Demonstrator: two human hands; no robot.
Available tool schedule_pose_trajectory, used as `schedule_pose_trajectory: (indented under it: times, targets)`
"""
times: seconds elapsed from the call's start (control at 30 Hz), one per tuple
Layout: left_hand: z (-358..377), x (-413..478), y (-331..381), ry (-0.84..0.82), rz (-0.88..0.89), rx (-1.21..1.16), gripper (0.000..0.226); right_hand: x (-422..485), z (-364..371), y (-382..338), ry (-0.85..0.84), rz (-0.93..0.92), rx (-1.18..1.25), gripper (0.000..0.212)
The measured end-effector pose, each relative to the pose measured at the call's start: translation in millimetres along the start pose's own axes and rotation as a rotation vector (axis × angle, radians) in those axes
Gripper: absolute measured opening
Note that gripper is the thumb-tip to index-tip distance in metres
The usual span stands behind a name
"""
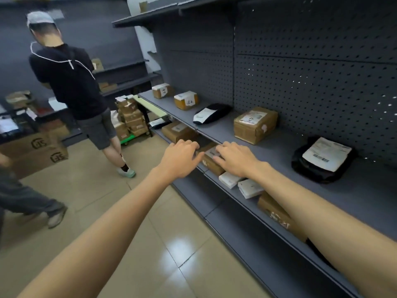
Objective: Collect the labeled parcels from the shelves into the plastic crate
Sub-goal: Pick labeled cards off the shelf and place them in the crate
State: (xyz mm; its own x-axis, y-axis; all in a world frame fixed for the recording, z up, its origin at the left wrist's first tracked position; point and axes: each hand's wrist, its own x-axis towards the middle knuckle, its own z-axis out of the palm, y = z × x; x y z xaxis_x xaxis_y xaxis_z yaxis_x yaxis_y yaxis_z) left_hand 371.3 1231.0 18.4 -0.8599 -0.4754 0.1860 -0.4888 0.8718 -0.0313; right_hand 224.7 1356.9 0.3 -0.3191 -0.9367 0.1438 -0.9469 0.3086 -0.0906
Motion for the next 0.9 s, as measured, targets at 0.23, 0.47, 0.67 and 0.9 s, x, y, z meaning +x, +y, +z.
schedule_pose_trajectory:
  times: [0.23, 0.47, 0.67, 0.9]
  targets:
    - [55.8, 78.0, -55.8, -0.121, 0.088, -0.012, 0.041, 88.3, 58.7, 14.1, -0.051, 0.118, 0.094, 0.039]
    - [112.6, 128.3, -105.6, -0.247, 0.093, -0.072, 0.037, 150.5, 113.2, 11.6, -0.166, 0.164, 0.122, 0.040]
    - [167.5, 182.5, -140.7, -0.340, 0.204, -0.112, 0.035, 195.9, 166.8, 11.8, -0.226, 0.315, 0.186, 0.041]
    - [253.6, 260.1, -200.6, -0.457, 0.447, -0.139, 0.040, 256.0, 235.9, 4.0, -0.274, 0.667, 0.288, 0.037]
